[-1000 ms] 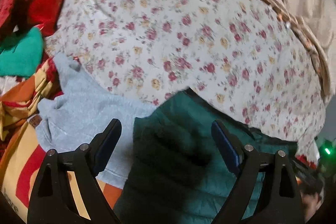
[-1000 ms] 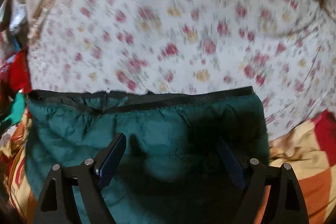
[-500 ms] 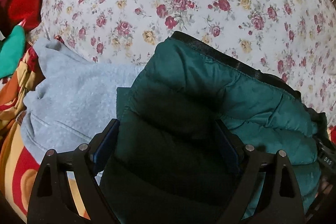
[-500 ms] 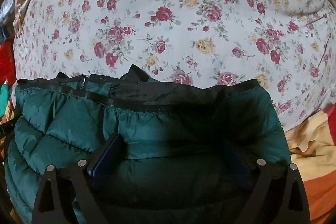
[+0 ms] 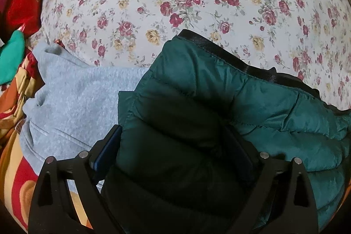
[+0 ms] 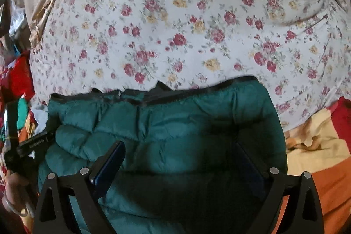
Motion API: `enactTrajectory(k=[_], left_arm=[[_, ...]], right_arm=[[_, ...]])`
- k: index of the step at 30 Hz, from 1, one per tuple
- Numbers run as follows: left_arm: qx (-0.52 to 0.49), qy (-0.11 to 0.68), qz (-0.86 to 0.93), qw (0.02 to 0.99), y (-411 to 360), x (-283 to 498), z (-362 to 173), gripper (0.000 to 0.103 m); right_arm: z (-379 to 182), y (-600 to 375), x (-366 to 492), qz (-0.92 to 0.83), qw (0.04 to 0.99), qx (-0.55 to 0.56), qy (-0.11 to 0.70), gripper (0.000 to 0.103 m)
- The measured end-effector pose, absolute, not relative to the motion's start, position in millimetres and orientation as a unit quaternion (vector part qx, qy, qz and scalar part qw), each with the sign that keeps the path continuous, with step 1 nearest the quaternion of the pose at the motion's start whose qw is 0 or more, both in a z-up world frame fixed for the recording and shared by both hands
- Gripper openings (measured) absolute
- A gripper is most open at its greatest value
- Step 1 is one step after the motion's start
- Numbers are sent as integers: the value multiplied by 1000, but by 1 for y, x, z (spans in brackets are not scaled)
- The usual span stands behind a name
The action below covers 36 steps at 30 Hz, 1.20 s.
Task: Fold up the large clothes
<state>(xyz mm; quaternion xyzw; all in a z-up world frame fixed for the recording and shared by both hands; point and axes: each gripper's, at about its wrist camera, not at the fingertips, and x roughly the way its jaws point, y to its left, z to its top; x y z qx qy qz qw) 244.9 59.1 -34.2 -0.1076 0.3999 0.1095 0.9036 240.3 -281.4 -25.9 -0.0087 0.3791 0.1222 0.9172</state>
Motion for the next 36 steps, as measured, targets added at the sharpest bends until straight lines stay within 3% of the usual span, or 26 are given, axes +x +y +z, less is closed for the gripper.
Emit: enactTrajectory(k=[8, 20, 29, 36], left_arm=[[-107, 400, 115, 903, 59, 247, -39, 98], [-106, 397, 113, 905, 56, 232, -33, 98], [-84, 395, 108, 908, 48, 207, -18, 98], [-57, 374, 102, 920, 36, 173, -2, 98]], right_arm=[[-64, -288, 254, 97, 910, -19, 403, 100], [-13, -296, 203, 138, 909, 18, 392, 100], [-54, -284, 205, 120, 896, -18, 428, 100], [-40, -292, 191, 115, 900, 9, 420, 100]])
